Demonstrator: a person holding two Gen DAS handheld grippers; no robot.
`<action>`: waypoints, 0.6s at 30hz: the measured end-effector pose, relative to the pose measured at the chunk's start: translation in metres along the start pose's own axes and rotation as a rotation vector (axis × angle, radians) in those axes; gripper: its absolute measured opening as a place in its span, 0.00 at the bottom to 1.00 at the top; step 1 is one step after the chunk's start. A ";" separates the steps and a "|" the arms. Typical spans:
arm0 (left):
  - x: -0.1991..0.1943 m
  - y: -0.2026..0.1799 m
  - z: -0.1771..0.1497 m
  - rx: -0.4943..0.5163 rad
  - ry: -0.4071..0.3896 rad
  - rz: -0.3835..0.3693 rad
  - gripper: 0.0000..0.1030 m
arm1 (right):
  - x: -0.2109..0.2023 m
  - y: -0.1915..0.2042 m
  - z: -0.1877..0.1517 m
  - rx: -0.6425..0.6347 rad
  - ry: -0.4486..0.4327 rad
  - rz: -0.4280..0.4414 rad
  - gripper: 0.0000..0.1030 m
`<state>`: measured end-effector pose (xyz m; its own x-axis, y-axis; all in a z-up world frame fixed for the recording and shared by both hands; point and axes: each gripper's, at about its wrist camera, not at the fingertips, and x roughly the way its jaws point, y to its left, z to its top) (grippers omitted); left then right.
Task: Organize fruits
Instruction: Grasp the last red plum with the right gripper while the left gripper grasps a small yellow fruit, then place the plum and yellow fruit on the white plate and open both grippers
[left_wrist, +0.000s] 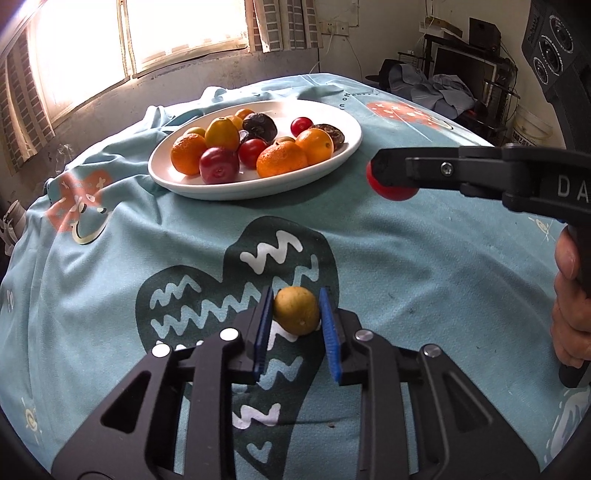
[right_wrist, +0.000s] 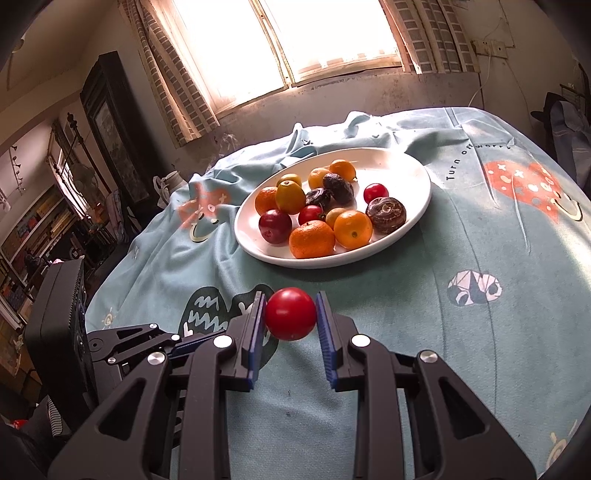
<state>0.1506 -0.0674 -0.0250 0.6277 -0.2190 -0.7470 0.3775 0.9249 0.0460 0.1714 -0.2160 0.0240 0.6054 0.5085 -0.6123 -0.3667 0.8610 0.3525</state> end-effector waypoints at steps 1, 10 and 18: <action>-0.001 0.001 0.000 -0.003 -0.002 -0.001 0.26 | 0.000 0.000 0.000 -0.001 0.000 0.003 0.27; -0.024 0.024 0.025 -0.097 -0.058 -0.029 0.25 | 0.003 -0.002 0.010 0.034 0.007 0.064 0.27; -0.010 0.066 0.111 -0.186 -0.122 -0.002 0.25 | 0.014 -0.027 0.076 0.036 -0.101 -0.009 0.27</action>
<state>0.2449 -0.0389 0.0593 0.7094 -0.2466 -0.6603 0.2539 0.9633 -0.0870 0.2441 -0.2313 0.0597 0.6769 0.4982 -0.5418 -0.3368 0.8642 0.3738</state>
